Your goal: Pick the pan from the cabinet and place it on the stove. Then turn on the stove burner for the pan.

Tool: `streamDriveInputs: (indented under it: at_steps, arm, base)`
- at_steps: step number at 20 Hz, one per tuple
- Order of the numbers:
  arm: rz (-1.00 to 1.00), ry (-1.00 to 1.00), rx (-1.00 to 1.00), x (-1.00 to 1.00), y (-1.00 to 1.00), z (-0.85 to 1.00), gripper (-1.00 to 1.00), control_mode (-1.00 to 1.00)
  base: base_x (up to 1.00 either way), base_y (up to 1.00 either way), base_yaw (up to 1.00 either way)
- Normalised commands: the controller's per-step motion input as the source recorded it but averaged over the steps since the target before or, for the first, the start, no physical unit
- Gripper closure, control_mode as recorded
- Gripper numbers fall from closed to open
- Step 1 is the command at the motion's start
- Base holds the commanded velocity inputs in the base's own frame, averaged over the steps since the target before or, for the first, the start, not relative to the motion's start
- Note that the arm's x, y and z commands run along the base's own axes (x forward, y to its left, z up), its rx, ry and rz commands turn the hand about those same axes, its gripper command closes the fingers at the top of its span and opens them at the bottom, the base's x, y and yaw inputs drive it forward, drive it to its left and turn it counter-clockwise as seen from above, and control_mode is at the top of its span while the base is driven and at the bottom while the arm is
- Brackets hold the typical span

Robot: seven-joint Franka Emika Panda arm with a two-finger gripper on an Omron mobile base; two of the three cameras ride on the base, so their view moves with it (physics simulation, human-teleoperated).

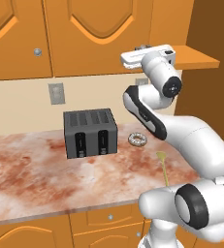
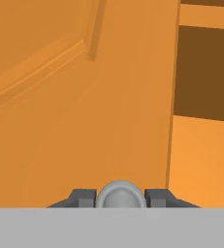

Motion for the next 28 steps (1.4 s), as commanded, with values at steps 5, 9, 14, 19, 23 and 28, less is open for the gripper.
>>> streamDriveInputs:
  at_steps: [5, 9, 14, 19, 23, 28]
  arm:
    - [0.01, 0.00, 0.00, -0.42, 0.27, 0.00, 1.00, -1.00]
    - [0.04, 0.05, 0.00, -0.49, 0.49, 0.00, 1.00, -1.00]
    - [0.05, 0.11, 0.00, -0.52, 0.57, 0.01, 1.00, -1.00]
    - [0.06, 0.14, 0.00, -0.60, 0.65, 0.00, 1.00, -1.00]
    - [0.06, 0.15, 0.00, -0.61, 0.70, 0.00, 1.00, -1.00]
    - [0.05, 0.12, 0.00, -0.64, 0.79, 0.00, 1.00, -1.00]
  base:
    - [0.00, 0.00, 0.00]
    - [0.00, 0.00, 0.00]
    - [0.00, 0.00, 0.00]
    - [0.00, 0.00, 0.00]
    - [0.00, 0.00, 0.00]
    - [0.00, 0.00, 0.00]
